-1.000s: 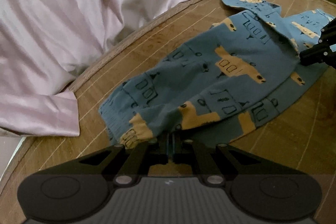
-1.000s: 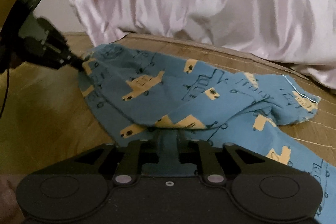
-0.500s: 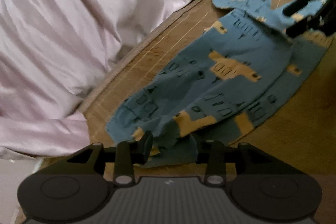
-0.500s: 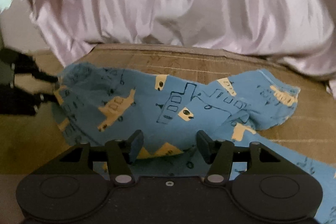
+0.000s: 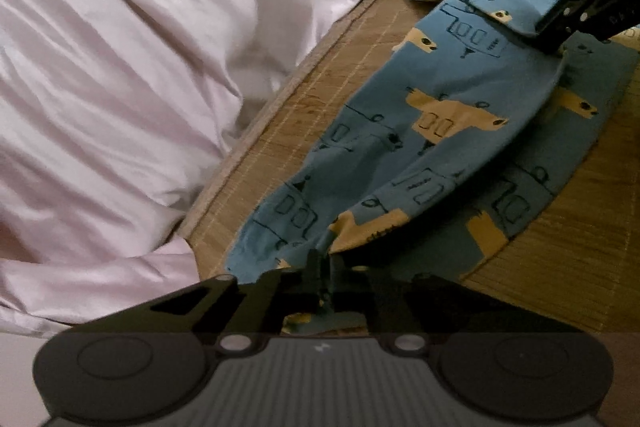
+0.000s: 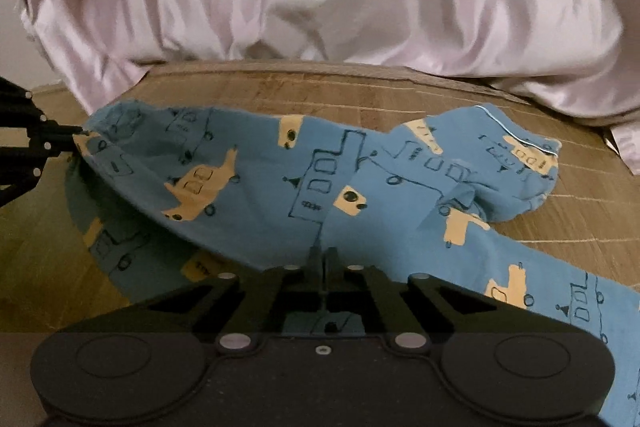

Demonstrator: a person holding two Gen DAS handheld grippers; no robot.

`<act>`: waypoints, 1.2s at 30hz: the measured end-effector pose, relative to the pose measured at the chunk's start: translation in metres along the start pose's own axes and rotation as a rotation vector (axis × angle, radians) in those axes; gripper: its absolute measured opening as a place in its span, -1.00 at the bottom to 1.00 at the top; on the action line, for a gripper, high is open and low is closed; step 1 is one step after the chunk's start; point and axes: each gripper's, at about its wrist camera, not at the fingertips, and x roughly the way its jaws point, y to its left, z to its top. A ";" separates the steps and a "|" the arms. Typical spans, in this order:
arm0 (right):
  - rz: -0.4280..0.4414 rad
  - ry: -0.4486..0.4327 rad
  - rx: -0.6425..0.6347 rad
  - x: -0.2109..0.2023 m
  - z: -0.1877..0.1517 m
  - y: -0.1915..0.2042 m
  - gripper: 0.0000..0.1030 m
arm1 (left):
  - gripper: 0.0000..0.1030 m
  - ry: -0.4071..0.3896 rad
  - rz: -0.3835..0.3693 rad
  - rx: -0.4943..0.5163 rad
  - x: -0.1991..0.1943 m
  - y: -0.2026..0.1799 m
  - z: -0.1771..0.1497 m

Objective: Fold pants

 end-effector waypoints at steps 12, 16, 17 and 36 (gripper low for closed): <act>0.071 0.033 -0.015 -0.055 -0.001 0.001 -1.00 | -0.95 -0.085 0.000 0.119 -0.028 0.013 0.001; 0.079 0.111 -0.026 -0.043 -0.017 0.006 -1.00 | -0.95 -0.053 -0.029 0.165 -0.025 0.001 -0.009; 0.079 0.123 -0.033 -0.041 -0.019 0.007 -1.00 | -0.95 -0.043 -0.039 0.173 -0.022 -0.003 -0.012; -0.015 0.109 -0.036 -0.087 -0.030 -0.023 0.85 | 0.06 0.030 -0.154 0.047 -0.013 -0.005 -0.017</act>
